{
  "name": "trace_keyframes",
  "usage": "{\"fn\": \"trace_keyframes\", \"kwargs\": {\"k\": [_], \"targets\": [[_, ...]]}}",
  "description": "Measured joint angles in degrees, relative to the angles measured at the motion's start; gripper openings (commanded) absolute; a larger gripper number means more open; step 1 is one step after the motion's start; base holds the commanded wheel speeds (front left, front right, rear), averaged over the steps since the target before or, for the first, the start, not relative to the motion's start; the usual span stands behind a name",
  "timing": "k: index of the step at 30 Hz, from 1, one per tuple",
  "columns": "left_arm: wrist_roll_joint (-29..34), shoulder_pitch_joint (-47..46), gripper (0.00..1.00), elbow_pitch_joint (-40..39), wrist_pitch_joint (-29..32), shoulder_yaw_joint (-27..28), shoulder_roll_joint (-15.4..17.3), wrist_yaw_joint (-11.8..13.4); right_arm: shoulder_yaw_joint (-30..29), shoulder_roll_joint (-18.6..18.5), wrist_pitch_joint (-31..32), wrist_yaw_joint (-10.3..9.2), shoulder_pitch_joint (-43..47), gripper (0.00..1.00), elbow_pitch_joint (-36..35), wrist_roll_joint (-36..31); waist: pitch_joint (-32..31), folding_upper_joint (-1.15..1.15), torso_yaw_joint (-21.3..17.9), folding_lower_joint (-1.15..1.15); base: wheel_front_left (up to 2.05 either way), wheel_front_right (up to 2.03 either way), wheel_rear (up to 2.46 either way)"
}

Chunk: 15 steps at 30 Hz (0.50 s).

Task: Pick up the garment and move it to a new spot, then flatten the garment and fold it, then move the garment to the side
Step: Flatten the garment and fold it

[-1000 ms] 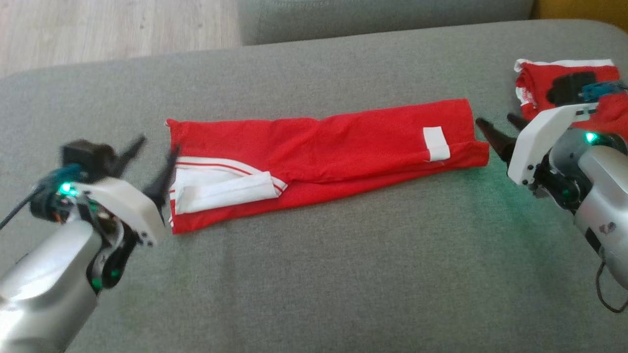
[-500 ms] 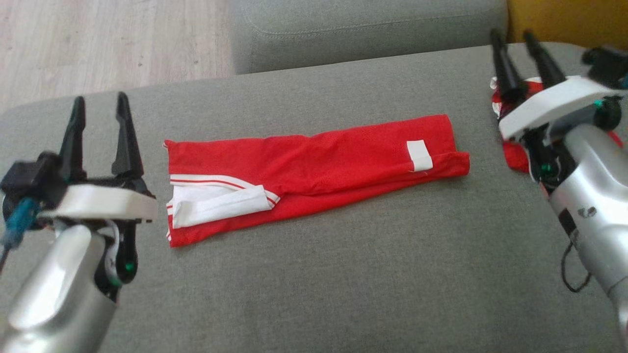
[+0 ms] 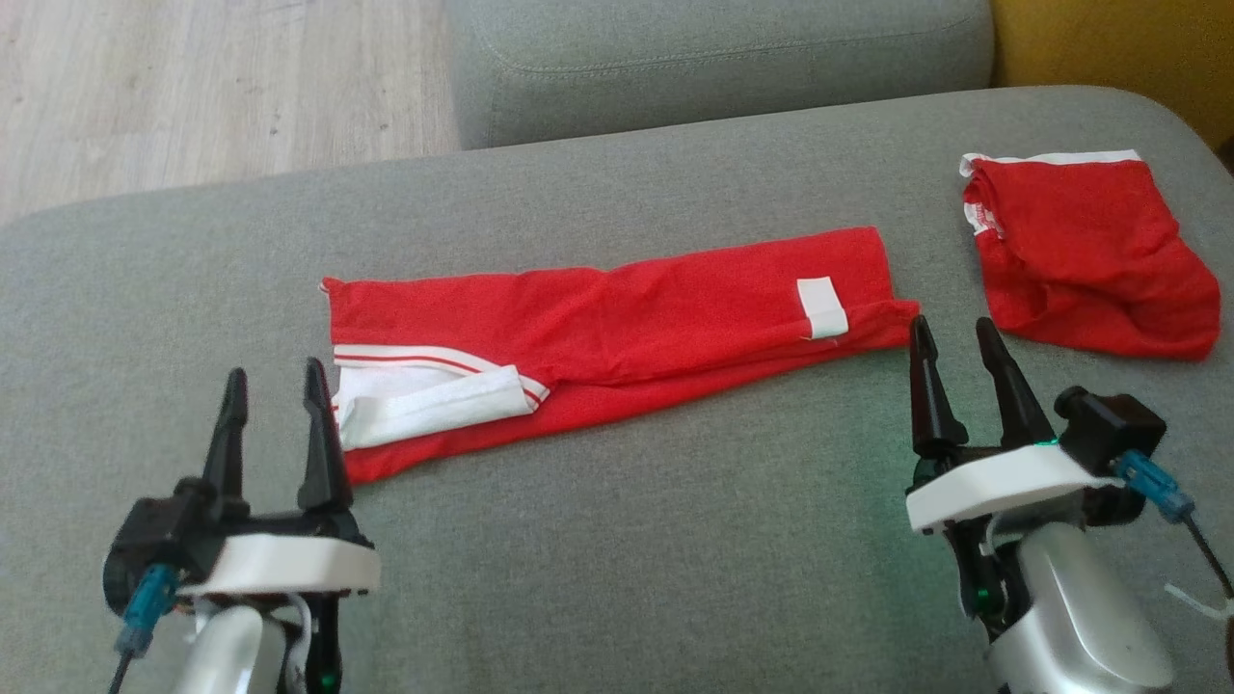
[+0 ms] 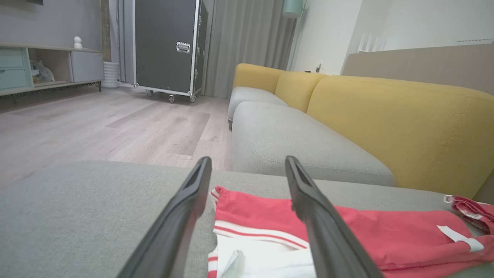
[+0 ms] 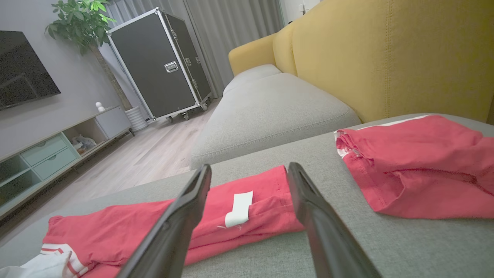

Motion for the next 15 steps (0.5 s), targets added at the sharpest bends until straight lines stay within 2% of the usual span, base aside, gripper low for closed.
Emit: {"fn": "trace_keyframes", "kwargs": {"k": [1, 3, 9, 15], "targets": [[0.0, 0.0, 1.0, 0.0, 0.0, 0.0, 0.0, 0.0, 0.0, 0.0, 0.0, 0.0, 0.0, 1.0, 0.0, 0.0, 0.0, 0.0, 0.0, 0.0, 0.0, 0.0, 0.0], [2.12, 0.64, 1.0, 1.18, 0.0, 1.89, -2.05, -2.02, -0.26, 0.2, 0.0, 0.0, 0.73, 1.0, -1.44, -0.83, 0.21, 0.0, -0.01, 0.0, 0.0, 0.0, 0.0], [5.31, 0.54, 1.0, 2.96, 0.0, 4.97, -4.19, -5.5, 0.32, 0.36, 0.0, 0.0, 0.49, 1.0, -1.93, -0.94, 1.08, 0.0, 0.3, 0.0, 0.0, 0.0, 0.0], [7.49, -1.24, 1.0, 4.77, 0.0, 5.61, -5.67, -8.01, -1.93, 0.38, 0.27, 0.0, -4.46, 1.0, 5.13, -5.12, 3.26, 0.0, 1.44, 0.0, 0.0, 0.0, 0.0]]}}
